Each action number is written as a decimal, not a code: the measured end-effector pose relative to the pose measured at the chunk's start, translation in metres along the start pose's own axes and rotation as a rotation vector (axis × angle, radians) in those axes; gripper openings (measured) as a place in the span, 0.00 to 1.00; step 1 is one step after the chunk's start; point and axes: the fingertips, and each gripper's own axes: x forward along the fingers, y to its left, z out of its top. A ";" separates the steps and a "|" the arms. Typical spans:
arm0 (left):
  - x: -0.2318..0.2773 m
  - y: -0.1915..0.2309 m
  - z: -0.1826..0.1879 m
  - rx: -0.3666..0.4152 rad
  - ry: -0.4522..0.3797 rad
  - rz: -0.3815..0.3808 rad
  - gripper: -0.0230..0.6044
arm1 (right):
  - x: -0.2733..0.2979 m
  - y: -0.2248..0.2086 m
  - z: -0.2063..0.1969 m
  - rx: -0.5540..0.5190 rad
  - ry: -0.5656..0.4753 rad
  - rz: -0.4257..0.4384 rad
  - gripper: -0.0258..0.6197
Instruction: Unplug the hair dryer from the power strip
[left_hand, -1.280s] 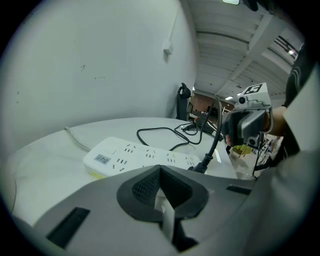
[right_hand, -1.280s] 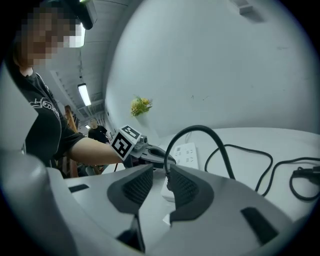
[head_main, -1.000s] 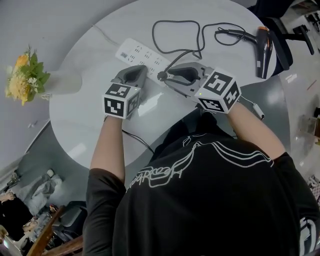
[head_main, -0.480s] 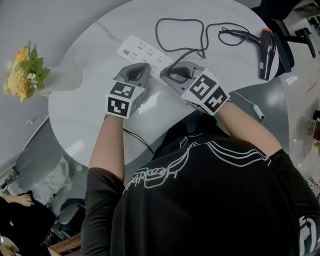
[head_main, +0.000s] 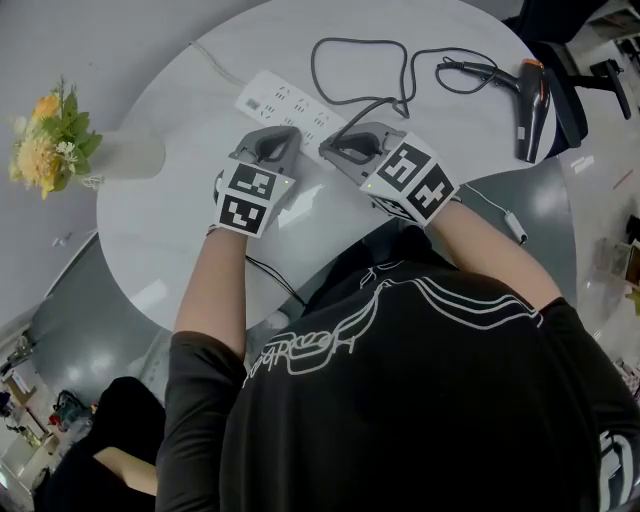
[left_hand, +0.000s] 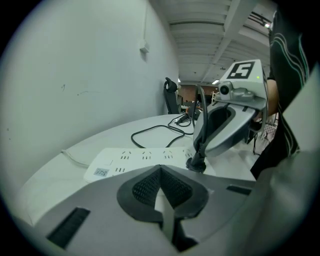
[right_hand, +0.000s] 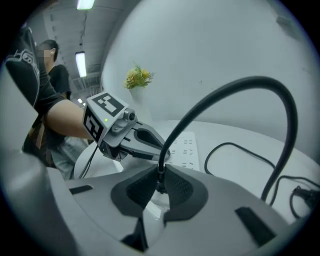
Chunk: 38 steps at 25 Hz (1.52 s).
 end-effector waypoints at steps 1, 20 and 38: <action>0.000 0.000 0.000 0.018 -0.001 0.009 0.04 | 0.000 -0.001 -0.001 0.037 -0.008 0.009 0.08; 0.001 0.000 0.000 -0.008 0.010 0.038 0.04 | 0.000 0.007 0.002 -0.161 0.072 -0.019 0.08; 0.003 0.000 0.001 -0.006 0.003 0.047 0.04 | -0.004 -0.009 -0.001 0.128 0.003 0.023 0.08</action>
